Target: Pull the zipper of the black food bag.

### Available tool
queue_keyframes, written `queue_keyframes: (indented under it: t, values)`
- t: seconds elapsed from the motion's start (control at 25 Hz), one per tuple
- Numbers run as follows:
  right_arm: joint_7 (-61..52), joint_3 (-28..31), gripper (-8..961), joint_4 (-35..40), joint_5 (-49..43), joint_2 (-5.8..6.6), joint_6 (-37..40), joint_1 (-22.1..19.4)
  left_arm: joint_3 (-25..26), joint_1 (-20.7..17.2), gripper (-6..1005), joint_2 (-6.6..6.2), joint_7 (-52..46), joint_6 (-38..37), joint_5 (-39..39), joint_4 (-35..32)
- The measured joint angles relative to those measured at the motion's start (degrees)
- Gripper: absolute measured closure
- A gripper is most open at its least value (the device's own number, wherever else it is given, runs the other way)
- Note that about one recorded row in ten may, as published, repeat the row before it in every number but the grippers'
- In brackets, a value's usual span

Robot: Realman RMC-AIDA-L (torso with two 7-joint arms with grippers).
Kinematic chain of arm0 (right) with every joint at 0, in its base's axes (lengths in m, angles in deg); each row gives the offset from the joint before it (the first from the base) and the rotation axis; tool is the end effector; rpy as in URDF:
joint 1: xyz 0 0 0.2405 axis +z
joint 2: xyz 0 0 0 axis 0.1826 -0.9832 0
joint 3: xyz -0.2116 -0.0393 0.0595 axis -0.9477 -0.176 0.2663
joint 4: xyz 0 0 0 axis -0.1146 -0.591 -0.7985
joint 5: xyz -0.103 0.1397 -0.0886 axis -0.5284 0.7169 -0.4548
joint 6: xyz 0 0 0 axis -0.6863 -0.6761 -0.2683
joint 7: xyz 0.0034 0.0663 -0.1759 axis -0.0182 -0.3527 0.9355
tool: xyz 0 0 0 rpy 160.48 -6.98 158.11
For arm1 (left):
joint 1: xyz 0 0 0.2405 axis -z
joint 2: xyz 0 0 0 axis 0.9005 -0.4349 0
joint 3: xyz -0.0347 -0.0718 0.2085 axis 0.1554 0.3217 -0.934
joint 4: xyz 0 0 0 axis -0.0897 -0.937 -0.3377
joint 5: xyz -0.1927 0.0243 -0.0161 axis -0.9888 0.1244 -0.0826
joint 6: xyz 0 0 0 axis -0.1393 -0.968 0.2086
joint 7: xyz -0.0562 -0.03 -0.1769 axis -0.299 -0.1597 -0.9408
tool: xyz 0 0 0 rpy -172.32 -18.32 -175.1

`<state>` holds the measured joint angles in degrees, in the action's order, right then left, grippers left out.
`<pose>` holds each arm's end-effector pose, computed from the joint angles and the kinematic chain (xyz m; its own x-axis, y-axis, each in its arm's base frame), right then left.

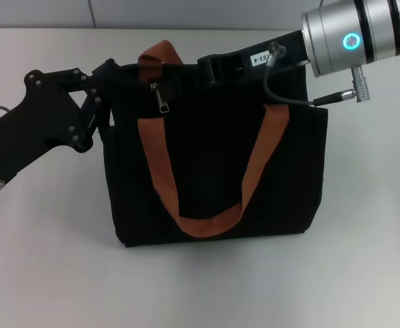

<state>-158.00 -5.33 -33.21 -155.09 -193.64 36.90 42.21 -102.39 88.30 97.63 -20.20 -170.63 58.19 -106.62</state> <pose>0.0554 0.3536 -0.0592 0.5924 -0.7683 -0.2423 -0.7235 -0.6397 0.2594 -0.2009 0.2909 0.0154 0.6133 -0.2464 0.7504 0.3165 -0.7938 -0.5193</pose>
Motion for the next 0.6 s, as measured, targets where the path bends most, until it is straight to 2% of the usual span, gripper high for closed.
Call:
queue_keyframes:
  t: [0.28,0.6]
  values:
    - [-0.1,-0.3,891,0.0,0.1,-0.08,0.0,0.2,0.0,0.0,953,0.00,-0.1,-0.4,0.0,0.1]
    - [-0.5,-1.0,891,-0.2,0.2,-0.29,0.3,0.7,0.0,0.0,951,0.00,-0.1,-0.5,0.0,0.1]
